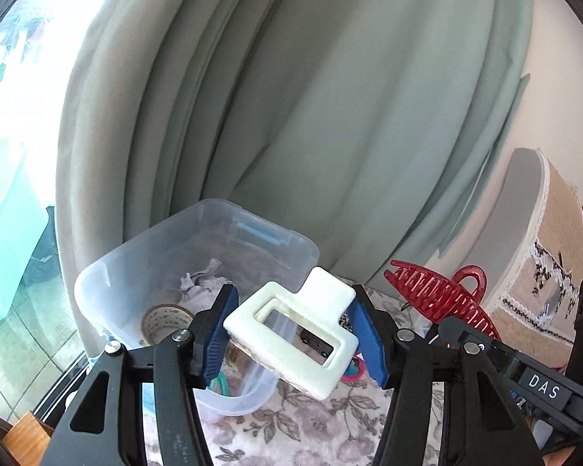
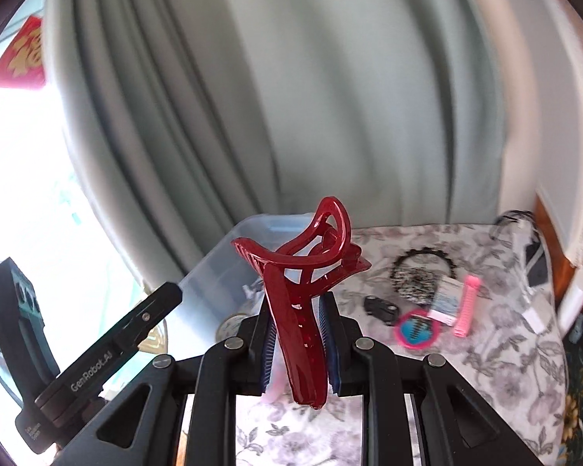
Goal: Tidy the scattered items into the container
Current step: 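Carry the white clip with the left tool while the right tool carries the red clip, then open the left tool over the box while the right tool releases the red clip into it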
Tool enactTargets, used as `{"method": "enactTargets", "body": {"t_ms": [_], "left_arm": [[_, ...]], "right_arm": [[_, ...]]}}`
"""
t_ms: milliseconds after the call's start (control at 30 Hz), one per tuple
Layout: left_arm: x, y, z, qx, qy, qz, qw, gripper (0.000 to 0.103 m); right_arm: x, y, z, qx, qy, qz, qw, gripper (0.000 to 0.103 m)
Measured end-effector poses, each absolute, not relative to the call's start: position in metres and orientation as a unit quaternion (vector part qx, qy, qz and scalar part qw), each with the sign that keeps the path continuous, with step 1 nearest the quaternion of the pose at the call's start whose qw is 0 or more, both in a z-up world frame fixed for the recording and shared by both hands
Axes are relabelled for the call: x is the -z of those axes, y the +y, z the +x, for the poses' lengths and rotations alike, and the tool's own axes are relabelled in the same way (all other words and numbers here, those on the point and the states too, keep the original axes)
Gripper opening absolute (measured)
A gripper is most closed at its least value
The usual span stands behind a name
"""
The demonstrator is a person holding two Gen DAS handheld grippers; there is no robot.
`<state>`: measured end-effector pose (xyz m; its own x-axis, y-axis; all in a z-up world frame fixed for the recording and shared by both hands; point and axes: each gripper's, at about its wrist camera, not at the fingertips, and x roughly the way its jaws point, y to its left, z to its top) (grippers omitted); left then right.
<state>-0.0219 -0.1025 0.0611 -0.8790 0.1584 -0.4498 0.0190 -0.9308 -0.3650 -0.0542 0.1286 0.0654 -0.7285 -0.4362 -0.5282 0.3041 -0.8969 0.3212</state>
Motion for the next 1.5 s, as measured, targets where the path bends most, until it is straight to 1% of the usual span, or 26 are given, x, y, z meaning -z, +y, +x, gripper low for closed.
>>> {"method": "enactTargets", "body": {"t_ms": [233,533,933,1500], "left_arm": [[-0.053,-0.145,-0.020,-0.950,-0.204,-0.235,-0.001,0.060],[-0.034,-0.171,-0.032,-0.940,-0.230,-0.252,-0.019,0.060],[-0.014,-0.181,-0.050,-0.926,-0.256,-0.278,-0.017,0.060],[-0.004,-0.181,-0.065,-0.924,-0.242,-0.294,-0.029,0.060]], "right_arm": [[-0.059,0.064,-0.066,0.908,-0.066,0.327,0.252,0.024],[-0.036,0.019,-0.096,0.893,-0.022,0.362,0.267,0.024],[-0.007,-0.003,-0.131,0.877,-0.009,0.396,0.273,0.024],[0.011,-0.002,-0.147,0.868,-0.021,0.420,0.266,0.026]]}}
